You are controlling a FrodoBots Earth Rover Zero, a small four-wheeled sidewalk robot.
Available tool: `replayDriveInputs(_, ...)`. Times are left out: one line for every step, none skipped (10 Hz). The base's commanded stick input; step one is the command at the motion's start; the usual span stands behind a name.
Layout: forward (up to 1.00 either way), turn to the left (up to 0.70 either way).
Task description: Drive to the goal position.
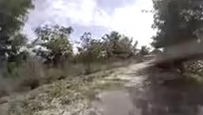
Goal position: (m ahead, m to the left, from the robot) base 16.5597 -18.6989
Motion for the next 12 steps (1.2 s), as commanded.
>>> replayDriveInputs(0.7, 0.0)
replayDriveInputs(0.7, -0.04)
replayDriveInputs(0.7, -0.35)
replayDriveInputs(0.7, -0.35)
replayDriveInputs(0.7, -0.35)
replayDriveInputs(0.7, -0.35)
replayDriveInputs(0.7, -0.27)
replayDriveInputs(0.7, -0.19)
replayDriveInputs(0.7, -0.01)
replayDriveInputs(0.7, 0.0)
replayDriveInputs(0.7, -0.2)
replayDriveInputs(0.7, -0.35)
